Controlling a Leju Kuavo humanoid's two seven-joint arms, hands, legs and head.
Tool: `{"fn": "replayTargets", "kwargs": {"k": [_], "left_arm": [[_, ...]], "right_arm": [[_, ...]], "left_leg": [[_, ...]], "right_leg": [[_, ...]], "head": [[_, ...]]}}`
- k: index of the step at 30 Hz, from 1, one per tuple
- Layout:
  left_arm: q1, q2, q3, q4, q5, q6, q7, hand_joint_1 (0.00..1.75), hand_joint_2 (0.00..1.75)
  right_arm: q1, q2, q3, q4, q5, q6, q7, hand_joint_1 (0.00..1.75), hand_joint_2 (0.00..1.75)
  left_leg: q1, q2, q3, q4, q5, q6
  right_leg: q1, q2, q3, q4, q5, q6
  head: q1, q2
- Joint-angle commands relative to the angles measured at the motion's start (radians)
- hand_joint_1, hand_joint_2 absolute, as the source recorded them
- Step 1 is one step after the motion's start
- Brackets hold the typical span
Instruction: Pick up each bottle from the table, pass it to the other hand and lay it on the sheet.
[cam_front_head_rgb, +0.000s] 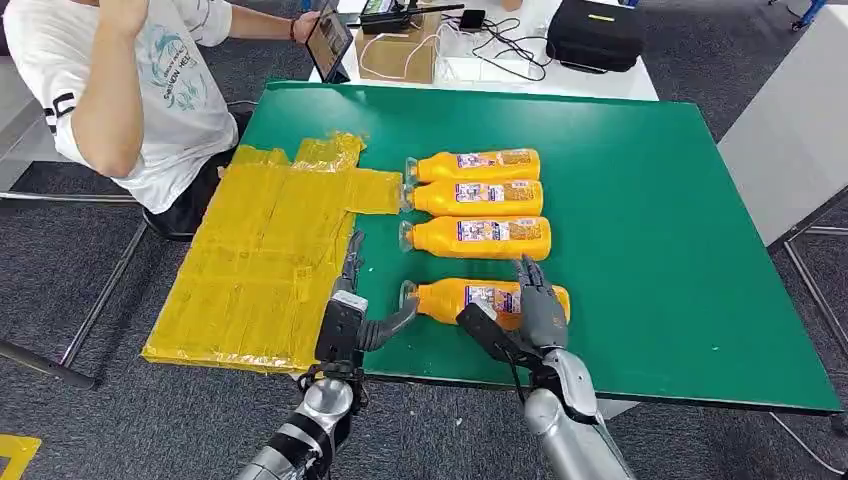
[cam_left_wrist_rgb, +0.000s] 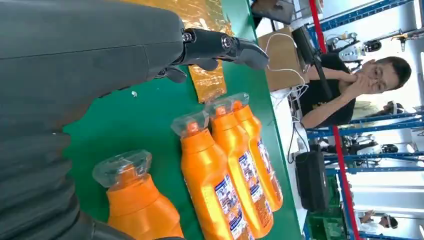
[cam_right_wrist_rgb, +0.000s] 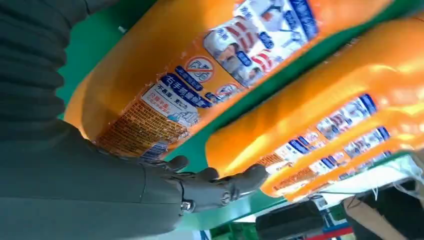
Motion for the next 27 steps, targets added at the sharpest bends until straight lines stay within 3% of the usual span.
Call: {"fn": "replayTargets", "kwargs": {"k": [1, 8, 9, 10, 11, 12, 27], "left_arm": [[0.002, 0.015, 0.022, 0.002, -0.012, -0.011, 0.009, 0.00, 1.75], [0.011, 0.016, 0.029, -0.013, -0.022, -0.020, 0.017, 0.00, 1.75], [0.012, 0.016, 0.031, -0.015, -0.024, -0.021, 0.018, 0.00, 1.75], [0.014, 0.016, 0.031, -0.017, -0.025, -0.021, 0.019, 0.00, 1.75], [0.014, 0.016, 0.031, -0.017, -0.025, -0.021, 0.019, 0.00, 1.75], [0.015, 0.017, 0.032, -0.019, -0.026, -0.022, 0.019, 0.00, 1.75], [0.021, 0.027, 0.048, -0.035, -0.038, -0.031, 0.031, 0.00, 1.75]], "right_arm": [[-0.062, -0.038, 0.010, 0.111, 0.034, 0.029, 0.033, 0.00, 1.75], [-0.076, -0.056, 0.025, 0.136, 0.076, 0.087, 0.065, 0.00, 1.75], [-0.077, -0.057, 0.028, 0.141, 0.082, 0.093, 0.068, 0.44, 1.75], [-0.079, -0.057, 0.030, 0.149, 0.084, 0.102, 0.068, 1.54, 1.75], [-0.079, -0.057, 0.030, 0.149, 0.084, 0.102, 0.068, 1.54, 1.75], [-0.080, -0.058, 0.033, 0.156, 0.085, 0.109, 0.068, 1.73, 1.75], [-0.107, -0.055, 0.078, 0.192, 0.113, 0.174, 0.086, 1.75, 1.75]], "left_leg": [[0.001, 0.001, 0.006, 0.000, -0.003, -0.002], [0.001, 0.001, 0.007, 0.000, -0.003, -0.001], [0.001, 0.001, 0.005, 0.000, -0.002, -0.001], [0.001, 0.002, 0.008, 0.000, -0.003, -0.001], [0.001, 0.001, 0.004, -0.001, -0.001, -0.001], [0.001, 0.001, 0.006, -0.001, -0.003, -0.001], [0.001, 0.001, 0.006, -0.001, -0.001, -0.001]], "right_leg": [[0.002, 0.001, 0.006, 0.000, -0.003, -0.002], [0.002, 0.001, 0.007, -0.001, -0.002, -0.002], [0.001, 0.001, 0.005, -0.001, -0.002, -0.002], [0.002, 0.002, 0.008, -0.001, -0.003, -0.002], [0.001, 0.001, 0.004, -0.001, -0.001, -0.001], [0.001, 0.001, 0.007, -0.001, -0.002, -0.002], [0.001, 0.000, 0.006, -0.001, -0.001, -0.001]], "head": [[0.000, 0.000], [0.000, 0.000], [0.000, 0.000], [0.000, 0.000], [0.000, 0.000], [0.000, 0.000], [0.000, 0.000]]}}
